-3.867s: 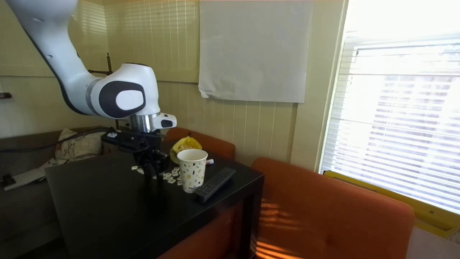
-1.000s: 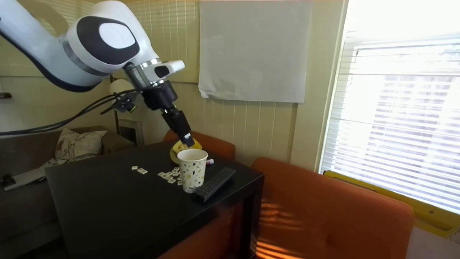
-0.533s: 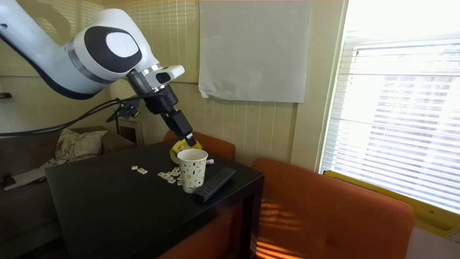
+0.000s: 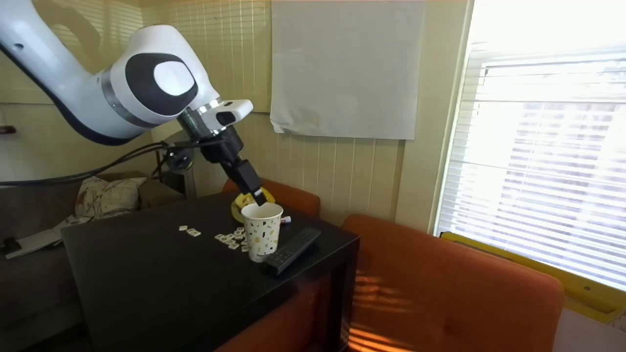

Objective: Put one letter block in the paper cup

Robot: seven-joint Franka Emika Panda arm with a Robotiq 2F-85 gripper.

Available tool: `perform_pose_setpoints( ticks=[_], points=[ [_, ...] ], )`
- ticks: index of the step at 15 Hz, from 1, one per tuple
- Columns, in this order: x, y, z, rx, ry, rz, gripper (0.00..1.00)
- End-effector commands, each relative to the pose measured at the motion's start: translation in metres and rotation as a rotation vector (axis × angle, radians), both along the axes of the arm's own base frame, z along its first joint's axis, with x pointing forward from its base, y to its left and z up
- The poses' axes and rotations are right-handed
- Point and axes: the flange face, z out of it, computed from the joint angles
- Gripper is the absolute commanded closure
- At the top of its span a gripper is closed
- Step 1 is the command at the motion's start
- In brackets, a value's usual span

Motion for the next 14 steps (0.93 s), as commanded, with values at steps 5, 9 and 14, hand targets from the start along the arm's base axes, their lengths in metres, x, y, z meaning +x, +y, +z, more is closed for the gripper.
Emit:
perform_pose_setpoints(
  ticks=[5,9,14],
  points=[
    [0.002,0.000,-0.013,0.028,0.007,0.010,0.00],
    [0.003,0.001,-0.016,0.034,0.007,0.017,0.00],
    [0.004,0.002,-0.014,0.039,-0.013,0.035,0.00]
  ],
)
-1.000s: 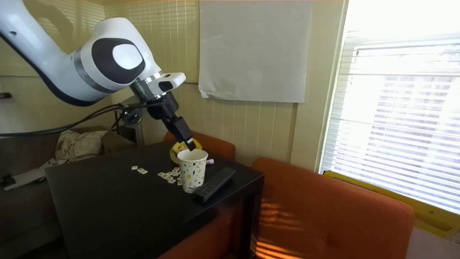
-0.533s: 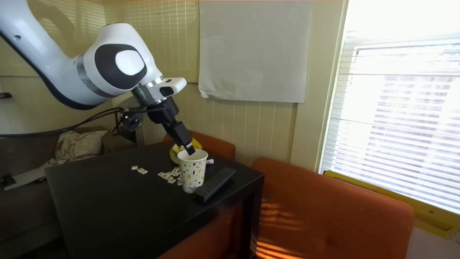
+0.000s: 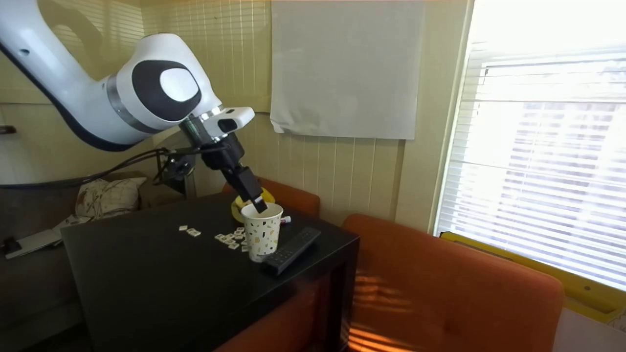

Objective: Put one letter block in the paper cup

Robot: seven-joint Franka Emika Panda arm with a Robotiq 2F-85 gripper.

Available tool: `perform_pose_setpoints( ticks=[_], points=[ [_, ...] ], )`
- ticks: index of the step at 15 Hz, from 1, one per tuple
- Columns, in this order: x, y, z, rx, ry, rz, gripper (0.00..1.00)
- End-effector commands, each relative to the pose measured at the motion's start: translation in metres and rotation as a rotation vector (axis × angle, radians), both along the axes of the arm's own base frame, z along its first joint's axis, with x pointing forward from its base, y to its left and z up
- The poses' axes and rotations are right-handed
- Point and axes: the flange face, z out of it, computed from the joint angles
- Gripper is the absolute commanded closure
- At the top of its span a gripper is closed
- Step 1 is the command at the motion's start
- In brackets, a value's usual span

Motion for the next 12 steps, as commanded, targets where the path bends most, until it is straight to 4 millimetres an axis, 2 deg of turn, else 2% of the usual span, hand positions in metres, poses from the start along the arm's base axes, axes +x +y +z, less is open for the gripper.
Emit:
perform_pose_setpoints(
  ticks=[1,2,4,5,7,8,9,10,11,12],
  points=[
    [0.005,0.007,0.001,0.063,-0.059,0.028,0.00],
    [0.003,0.006,0.005,0.035,-0.055,0.030,0.00],
    [0.008,0.010,-0.002,0.101,-0.091,0.060,0.00],
    [0.002,0.007,0.003,0.038,-0.055,0.023,0.00],
    [0.011,0.013,-0.010,0.145,-0.106,0.079,0.00],
    [0.001,0.006,-0.002,0.039,-0.031,0.029,0.00],
    [0.005,0.010,-0.011,0.091,-0.039,0.059,0.00],
    [0.013,0.013,-0.016,0.178,-0.126,0.085,0.00],
    [0.003,0.007,-0.010,0.079,-0.028,0.040,0.00],
    [0.006,0.011,-0.019,0.124,-0.043,0.069,0.00]
  ],
)
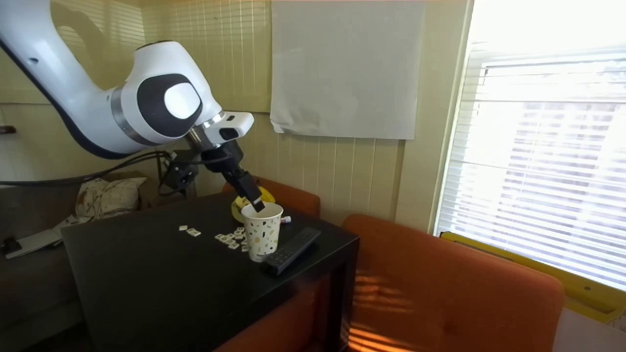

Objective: Put one letter block in the paper cup

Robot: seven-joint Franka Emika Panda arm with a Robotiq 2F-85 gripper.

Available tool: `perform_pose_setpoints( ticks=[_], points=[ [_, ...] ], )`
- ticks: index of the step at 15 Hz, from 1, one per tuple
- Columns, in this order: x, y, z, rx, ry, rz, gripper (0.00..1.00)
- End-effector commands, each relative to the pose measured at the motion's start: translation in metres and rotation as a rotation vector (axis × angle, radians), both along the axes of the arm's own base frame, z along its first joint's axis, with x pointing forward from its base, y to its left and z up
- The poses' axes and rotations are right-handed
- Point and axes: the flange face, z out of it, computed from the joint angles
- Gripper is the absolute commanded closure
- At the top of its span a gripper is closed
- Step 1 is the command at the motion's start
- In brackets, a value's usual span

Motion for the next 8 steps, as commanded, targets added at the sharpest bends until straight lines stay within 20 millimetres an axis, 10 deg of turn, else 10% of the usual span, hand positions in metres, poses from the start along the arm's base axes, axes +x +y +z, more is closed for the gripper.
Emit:
perform_pose_setpoints(
  ticks=[1,8],
  points=[
    [-0.001,-0.002,-0.012,0.013,0.043,-0.004,0.00],
    [-0.008,-0.014,-0.004,-0.075,0.126,-0.061,0.00]
  ],
)
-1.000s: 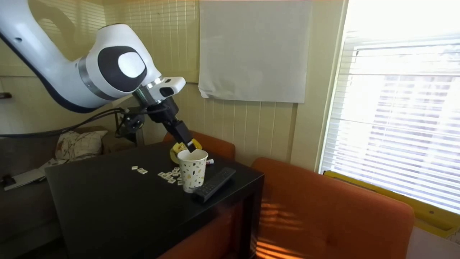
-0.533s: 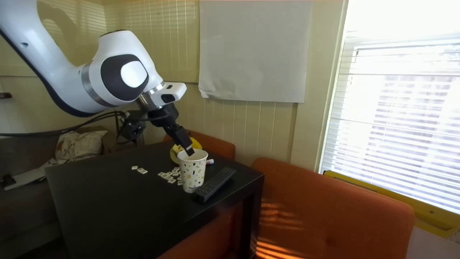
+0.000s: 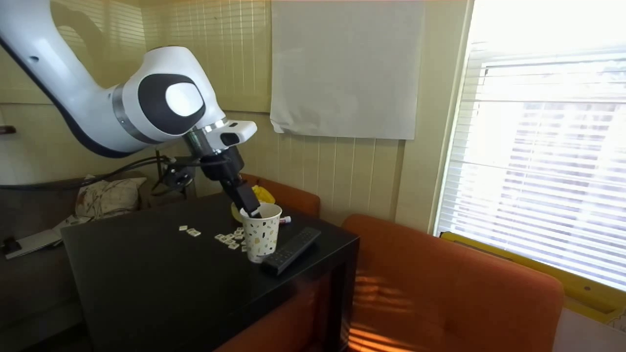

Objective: Put one letter block in the paper cup

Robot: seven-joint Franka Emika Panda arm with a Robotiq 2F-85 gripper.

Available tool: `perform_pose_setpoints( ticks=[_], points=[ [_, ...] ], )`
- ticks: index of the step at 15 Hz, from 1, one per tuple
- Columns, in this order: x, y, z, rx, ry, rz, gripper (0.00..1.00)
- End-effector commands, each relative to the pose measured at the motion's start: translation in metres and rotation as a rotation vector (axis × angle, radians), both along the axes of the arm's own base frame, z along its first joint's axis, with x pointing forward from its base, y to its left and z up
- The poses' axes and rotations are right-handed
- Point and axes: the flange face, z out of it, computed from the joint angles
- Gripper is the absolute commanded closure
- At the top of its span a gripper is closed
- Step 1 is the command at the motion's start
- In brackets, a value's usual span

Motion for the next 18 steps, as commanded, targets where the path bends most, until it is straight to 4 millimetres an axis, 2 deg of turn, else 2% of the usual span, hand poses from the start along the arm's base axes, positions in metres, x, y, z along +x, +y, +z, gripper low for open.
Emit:
perform_pose_setpoints(
  ticks=[1,5,7,9,11,13,14,15,18],
  points=[
    [0.000,0.000,0.011,-0.010,-0.017,-0.005,0.00],
    [-0.005,0.005,0.029,-0.010,-0.083,0.011,0.00],
    [-0.001,0.012,0.041,0.001,-0.099,0.023,0.00],
    [0.000,0.029,0.052,0.068,-0.124,0.070,0.00],
    [-0.002,0.056,0.059,0.135,-0.119,0.163,0.00],
    [-0.017,0.085,0.079,0.192,-0.069,0.277,0.00],
    [-0.031,0.093,0.090,0.233,-0.046,0.338,0.00],
    [-0.046,0.096,0.096,0.258,-0.002,0.394,0.00],
    [-0.061,0.106,0.109,0.233,0.141,0.495,0.00]
  ],
)
